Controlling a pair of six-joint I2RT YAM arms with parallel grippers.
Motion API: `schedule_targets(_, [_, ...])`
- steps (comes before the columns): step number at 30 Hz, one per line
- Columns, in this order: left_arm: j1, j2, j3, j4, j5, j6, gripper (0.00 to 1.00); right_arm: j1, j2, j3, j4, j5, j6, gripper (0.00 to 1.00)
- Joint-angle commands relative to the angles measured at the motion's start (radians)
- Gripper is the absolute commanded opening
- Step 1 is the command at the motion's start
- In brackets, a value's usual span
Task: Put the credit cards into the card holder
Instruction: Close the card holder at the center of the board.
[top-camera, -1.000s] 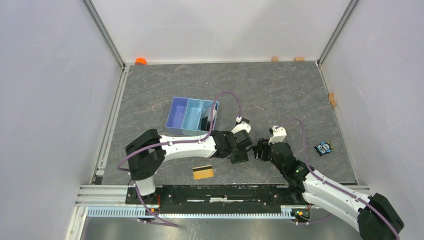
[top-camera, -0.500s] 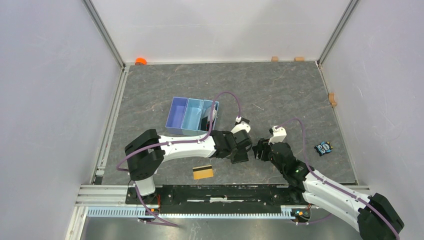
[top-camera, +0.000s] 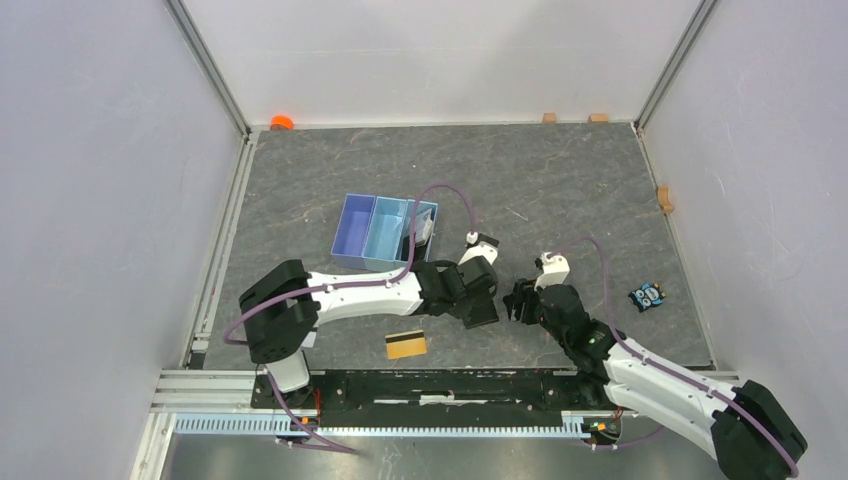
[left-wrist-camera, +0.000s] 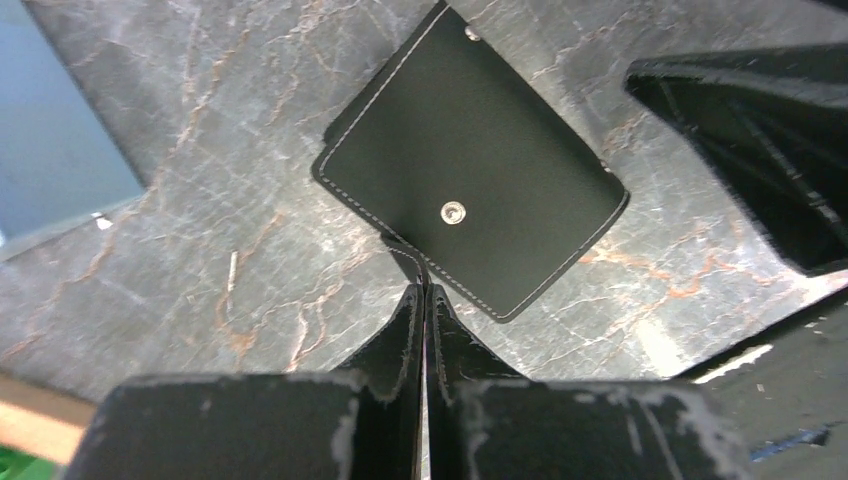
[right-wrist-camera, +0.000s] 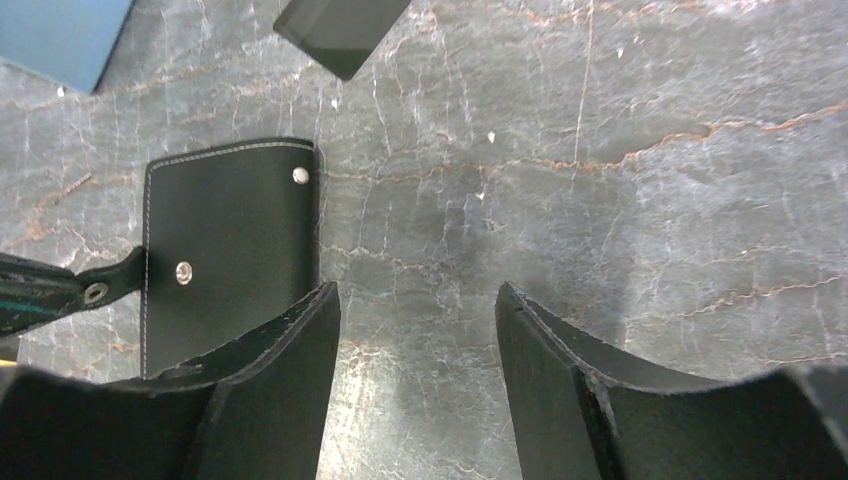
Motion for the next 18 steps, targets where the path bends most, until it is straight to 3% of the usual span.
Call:
schedule_targets(1, [0.046, -0.055, -0.071, 0.177, 0.125, -0.089, 0.02, 0.002, 0.031, -0.005, 0.036, -0.050, 0.009, 0.63])
schedule_targets(5, [0.077, -0.052, -0.130, 0.293, 0.199, -0.142, 0.02, 0.002, 0.028, -0.029, 0.054, -0.071, 0.023, 0.63])
schedule_targets(18, [0.124, -0.052, -0.198, 0.428, 0.217, -0.208, 0.02, 0.002, 0.114, -0.064, 0.188, -0.236, 0.043, 0.61])
